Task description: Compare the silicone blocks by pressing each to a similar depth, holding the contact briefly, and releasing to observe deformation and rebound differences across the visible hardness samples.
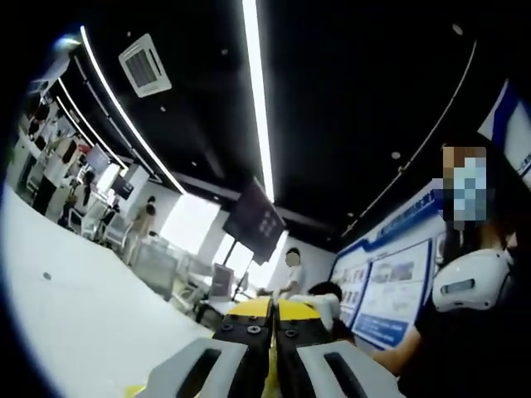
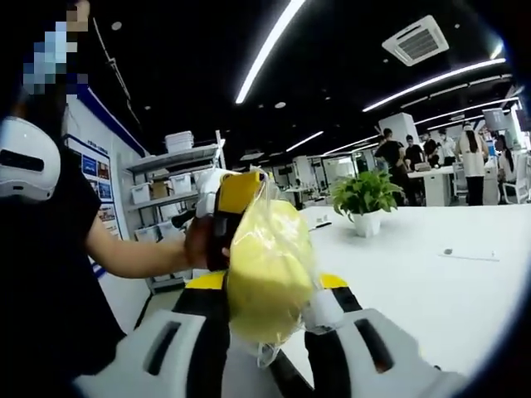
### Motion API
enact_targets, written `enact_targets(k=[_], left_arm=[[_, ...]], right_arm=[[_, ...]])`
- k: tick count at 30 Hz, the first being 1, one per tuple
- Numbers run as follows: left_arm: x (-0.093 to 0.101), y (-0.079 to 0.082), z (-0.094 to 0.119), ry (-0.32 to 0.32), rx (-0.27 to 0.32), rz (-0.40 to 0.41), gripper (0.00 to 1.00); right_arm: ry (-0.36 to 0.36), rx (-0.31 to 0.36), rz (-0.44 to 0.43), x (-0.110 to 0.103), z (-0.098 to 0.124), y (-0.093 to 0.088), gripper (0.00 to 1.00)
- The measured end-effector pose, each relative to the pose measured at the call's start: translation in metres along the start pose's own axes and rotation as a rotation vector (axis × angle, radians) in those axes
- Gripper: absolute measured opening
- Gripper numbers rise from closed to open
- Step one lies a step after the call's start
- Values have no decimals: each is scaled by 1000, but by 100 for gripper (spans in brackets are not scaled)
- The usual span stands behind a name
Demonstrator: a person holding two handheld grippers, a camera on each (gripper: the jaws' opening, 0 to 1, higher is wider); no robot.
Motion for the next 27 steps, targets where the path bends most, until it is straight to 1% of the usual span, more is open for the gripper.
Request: enact_targets(k=[3,7,9,12,15,17,18,19,21,22,24,26,27], left_arm=[[0,-1,-1,-4,3,4,0],[-1,0,-1,-1,7,7,0],[0,0,-1,-1,5,3,0],[0,1,-1,1,1,-4,0],[1,1,-2,6,0,-12,0],[1,1,-2,7,-2,-15,0],[2,0,-2,9,-7,-21,0],[2,-1,-2,11,-15,-29,0],[2,-2,-2,11,-23,-33,0],[2,-2,-2,6,-22,-24,0],[3,-1,-2,2,-18,-22,0],[4,-1,-2,2,-20,-26,0],[4,-1,-2,0,-18,-22,0]], right_arm=[[-1,-9,-35,-1,0,-1,24],[-6,-9,-40,-1,0,1,22],[-15,-9,-19,-1,0,1,20],[-20,-9,-34,-1,-1,1,18],[-46,-4,-70,0,0,1,15],[-83,-3,-98,1,1,3,11],[-101,-14,-156,4,2,3,8],[-110,-15,-175,5,2,3,6],[-119,-19,-154,7,3,4,3],[-106,-28,-166,5,3,5,3],[-104,-30,-176,4,3,5,2],[-112,-33,-164,4,4,5,1],[-104,-38,-171,2,4,4,1]])
Point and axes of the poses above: the point that each gripper's makers call its tool centre point, and the gripper's own axes: z roughly backward along the fingers, x roughly to its right, y roughly out of its top, the point moved 6 cm from there along z, roughly backward along the fingers, and after that the axes turned 13 degrees about -z, right-handed, at the moved point
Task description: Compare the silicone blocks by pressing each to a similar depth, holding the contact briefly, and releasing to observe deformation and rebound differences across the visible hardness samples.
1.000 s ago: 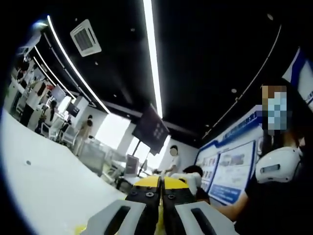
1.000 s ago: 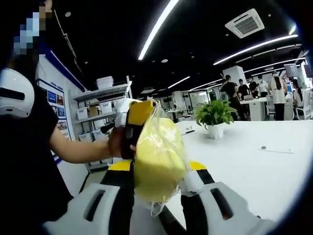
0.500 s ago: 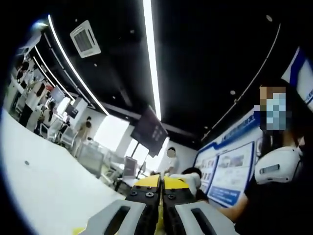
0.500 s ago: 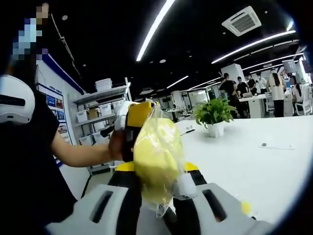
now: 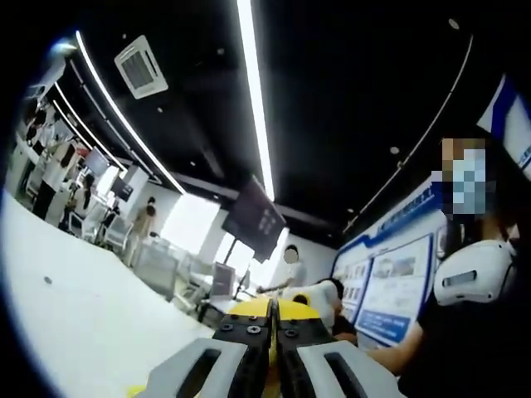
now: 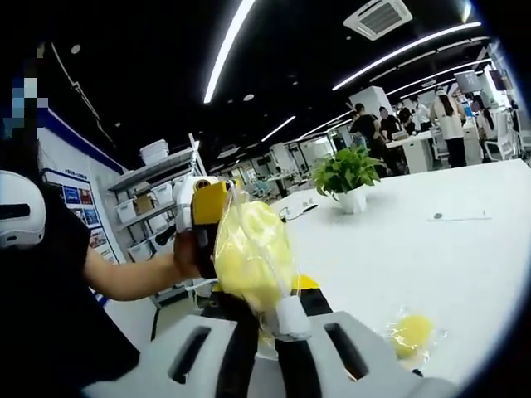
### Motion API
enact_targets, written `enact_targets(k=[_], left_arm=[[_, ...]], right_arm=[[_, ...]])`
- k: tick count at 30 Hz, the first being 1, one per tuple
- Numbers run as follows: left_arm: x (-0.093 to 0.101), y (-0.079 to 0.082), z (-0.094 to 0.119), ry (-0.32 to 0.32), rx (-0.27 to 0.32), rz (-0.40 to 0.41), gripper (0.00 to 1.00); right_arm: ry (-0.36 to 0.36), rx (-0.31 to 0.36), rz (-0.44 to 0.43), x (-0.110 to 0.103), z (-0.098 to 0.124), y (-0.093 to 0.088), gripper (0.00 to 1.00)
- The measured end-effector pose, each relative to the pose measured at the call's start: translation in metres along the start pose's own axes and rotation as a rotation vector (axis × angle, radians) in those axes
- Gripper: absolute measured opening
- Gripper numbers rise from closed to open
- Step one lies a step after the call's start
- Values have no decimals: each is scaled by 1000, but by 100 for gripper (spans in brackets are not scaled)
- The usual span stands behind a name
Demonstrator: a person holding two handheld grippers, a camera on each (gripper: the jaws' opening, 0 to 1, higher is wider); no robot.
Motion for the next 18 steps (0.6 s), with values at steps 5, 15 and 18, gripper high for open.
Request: enact_targets(k=[5,15,18], left_arm=[[-1,0,2,7,-14,-19,0],[-1,2,8,14,-13,32,0],[1,2,9,23,-14,13,0]], right_arm=[[22,-24,23,-2,-1,-2,2],[63,-54,-3,-9,-4,-5,3],[65,-63,0,-10,-5,-6,3]])
Point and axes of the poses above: the point that each gripper's makers call its tool centre point, and the gripper's own axes: z roughly backward along the fingers, x roughly to its right, y roughly out of its top, the point moved 6 cm from there along z, roughly backward along the fingers, and after that the axes turned 13 degrees about -z, right-handed, at the moved point
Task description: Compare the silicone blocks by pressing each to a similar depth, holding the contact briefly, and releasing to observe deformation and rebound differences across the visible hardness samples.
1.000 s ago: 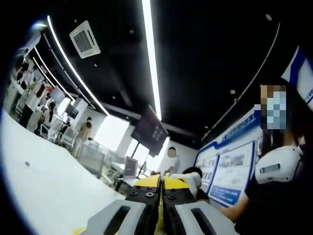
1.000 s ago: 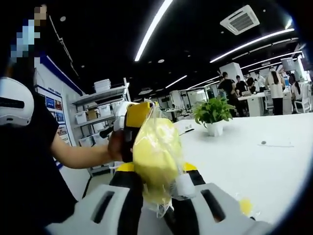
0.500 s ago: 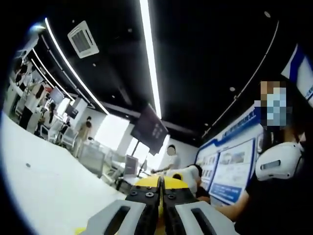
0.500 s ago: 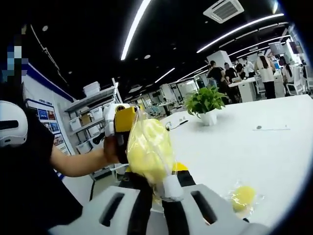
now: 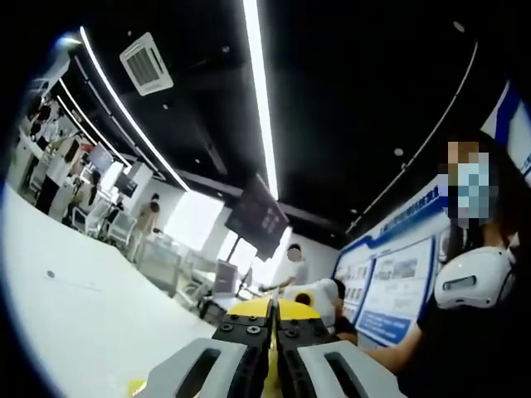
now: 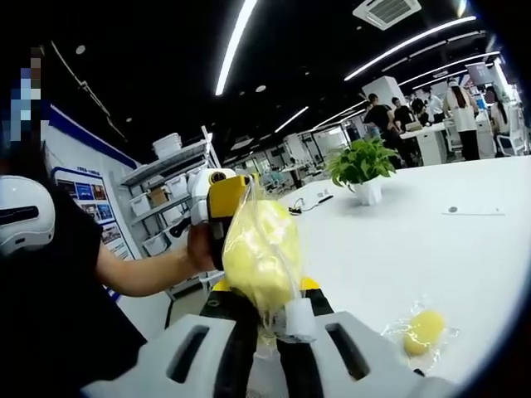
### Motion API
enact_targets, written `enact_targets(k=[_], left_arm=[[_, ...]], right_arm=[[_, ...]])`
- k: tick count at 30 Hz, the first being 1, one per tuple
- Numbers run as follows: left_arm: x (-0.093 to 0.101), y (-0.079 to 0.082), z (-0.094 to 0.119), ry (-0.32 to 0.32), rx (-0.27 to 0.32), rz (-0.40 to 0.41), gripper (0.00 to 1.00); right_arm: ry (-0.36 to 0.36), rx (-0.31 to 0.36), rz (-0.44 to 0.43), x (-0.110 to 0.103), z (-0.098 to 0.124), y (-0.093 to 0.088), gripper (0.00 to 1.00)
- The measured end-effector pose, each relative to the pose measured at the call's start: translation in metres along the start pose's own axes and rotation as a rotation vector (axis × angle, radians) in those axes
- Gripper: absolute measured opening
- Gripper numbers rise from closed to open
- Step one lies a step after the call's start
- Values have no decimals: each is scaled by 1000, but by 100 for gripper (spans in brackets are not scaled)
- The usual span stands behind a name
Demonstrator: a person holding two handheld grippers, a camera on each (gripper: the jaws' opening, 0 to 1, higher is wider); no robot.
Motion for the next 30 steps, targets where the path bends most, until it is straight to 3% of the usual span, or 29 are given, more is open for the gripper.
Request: enact_targets(k=[14,30], left_arm=[[8,10,11,35,-34,-102,0],[3,12,28,70,-65,-82,0]], right_arm=[[23,-31,29,-9,-8,1,4],[48,-66,24,-14,-23,-6,4]])
Point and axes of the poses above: the point that each gripper's makers call its tool centre point, and the gripper's own axes: z roughly backward along the fingers, x roughly to its right, y roughly out of its top, the point moved 6 cm from there along z, roughly backward along the fingers, and after that the axes turned 13 degrees about -z, right-handed, at the moved point
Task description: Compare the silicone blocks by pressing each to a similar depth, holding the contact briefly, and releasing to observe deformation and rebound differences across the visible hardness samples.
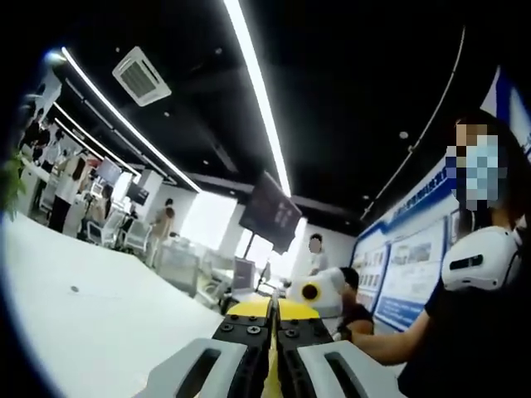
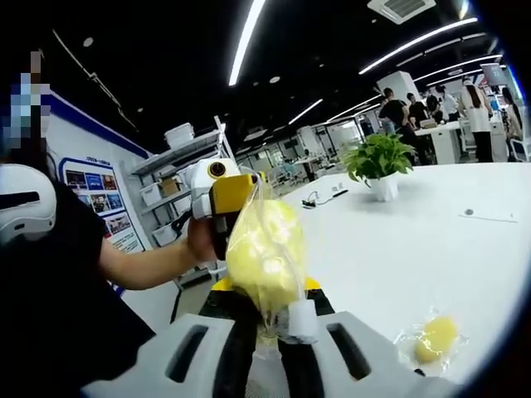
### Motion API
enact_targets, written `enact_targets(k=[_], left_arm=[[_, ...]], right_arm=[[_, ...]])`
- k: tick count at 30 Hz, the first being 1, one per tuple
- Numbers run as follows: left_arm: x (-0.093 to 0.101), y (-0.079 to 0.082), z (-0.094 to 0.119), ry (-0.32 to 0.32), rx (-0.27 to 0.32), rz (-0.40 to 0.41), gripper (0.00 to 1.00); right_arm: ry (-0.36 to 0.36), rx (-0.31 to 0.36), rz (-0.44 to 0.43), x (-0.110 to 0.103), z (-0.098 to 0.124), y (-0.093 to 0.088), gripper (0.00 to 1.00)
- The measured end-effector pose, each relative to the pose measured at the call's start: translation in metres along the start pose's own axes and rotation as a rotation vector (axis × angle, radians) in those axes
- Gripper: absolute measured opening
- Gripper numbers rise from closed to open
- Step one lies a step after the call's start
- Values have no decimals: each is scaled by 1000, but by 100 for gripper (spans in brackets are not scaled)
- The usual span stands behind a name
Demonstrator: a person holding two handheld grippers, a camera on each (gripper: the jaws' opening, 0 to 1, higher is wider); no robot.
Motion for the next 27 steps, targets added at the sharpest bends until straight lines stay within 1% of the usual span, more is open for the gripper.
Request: enact_targets(k=[2,4,10,17,27], left_arm=[[-2,1,-2,-1,-9,12,0],[-1,2,-4,-1,-12,6,0],[-2,4,-7,-1,3,14,0],[-2,0,-9,12,-4,16,0],[0,-3,-9,14,-12,23,0]], right_arm=[[-5,-3,4,1,1,1,4],[-4,-3,3,1,3,3,4],[-11,-4,7,1,5,7,4],[-14,-5,-3,3,7,4,4],[-10,-4,-15,3,8,0,4]])
Point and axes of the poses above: the point that each gripper's makers call its tool centre point, and the gripper's own axes: z roughly backward along the fingers, x roughly to its right, y roughly out of its top, the point moved 6 cm from there along z, roughly backward along the fingers, and after that the axes turned 13 degrees about -z, right-handed, at the moved point
